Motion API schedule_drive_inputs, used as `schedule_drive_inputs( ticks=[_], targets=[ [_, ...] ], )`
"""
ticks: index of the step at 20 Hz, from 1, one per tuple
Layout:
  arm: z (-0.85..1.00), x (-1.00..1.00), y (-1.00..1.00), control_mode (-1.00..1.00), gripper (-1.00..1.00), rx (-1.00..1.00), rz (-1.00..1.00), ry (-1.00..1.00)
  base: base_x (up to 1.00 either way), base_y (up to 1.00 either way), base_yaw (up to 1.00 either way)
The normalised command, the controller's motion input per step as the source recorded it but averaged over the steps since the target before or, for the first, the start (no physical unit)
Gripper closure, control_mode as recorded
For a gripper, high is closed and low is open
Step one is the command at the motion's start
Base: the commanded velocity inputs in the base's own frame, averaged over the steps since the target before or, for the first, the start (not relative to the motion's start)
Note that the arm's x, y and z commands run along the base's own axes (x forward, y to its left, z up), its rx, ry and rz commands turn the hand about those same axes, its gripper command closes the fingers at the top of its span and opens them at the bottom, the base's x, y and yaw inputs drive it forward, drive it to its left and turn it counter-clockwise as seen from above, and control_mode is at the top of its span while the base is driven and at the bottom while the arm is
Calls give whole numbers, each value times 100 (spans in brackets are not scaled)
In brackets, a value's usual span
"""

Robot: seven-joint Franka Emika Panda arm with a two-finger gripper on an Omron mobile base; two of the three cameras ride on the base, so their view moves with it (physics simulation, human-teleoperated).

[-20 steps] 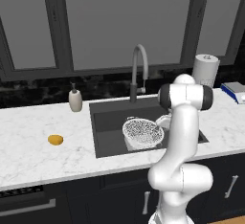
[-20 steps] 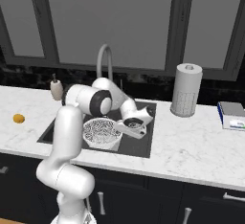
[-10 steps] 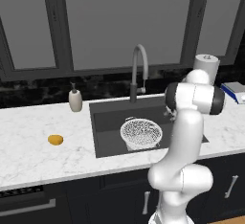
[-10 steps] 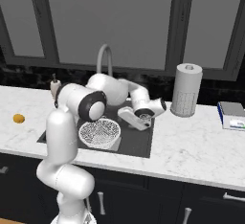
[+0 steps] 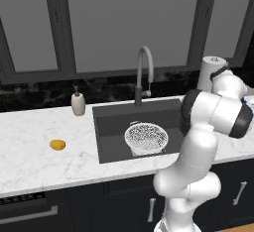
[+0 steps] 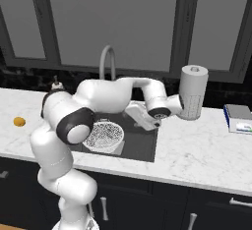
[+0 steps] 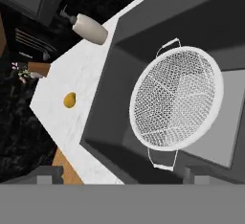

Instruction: Put the colander in the sink, put the mango in the colander, and turn on the sink faucet and pour water over the colander.

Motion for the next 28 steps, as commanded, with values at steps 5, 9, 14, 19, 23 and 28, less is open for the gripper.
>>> schedule_drive_inputs(
  ticks=[5,9,14,19,23,28],
  targets=[
    [85,-95,37,-100,-100,-8,-4,0,0,0,0],
    [53,-100,83,-100,-100,-25,-12,-6,0,0,0],
    [42,-97,100,-100,-100,-35,-18,-6,0,0,0],
    [37,-94,100,-100,-100,-35,-17,-2,0,0,0],
    [33,-63,100,-100,-100,-27,-6,0,0,0,0],
    [16,-13,100,-100,-100,-24,3,0,0,0,0]
  ],
)
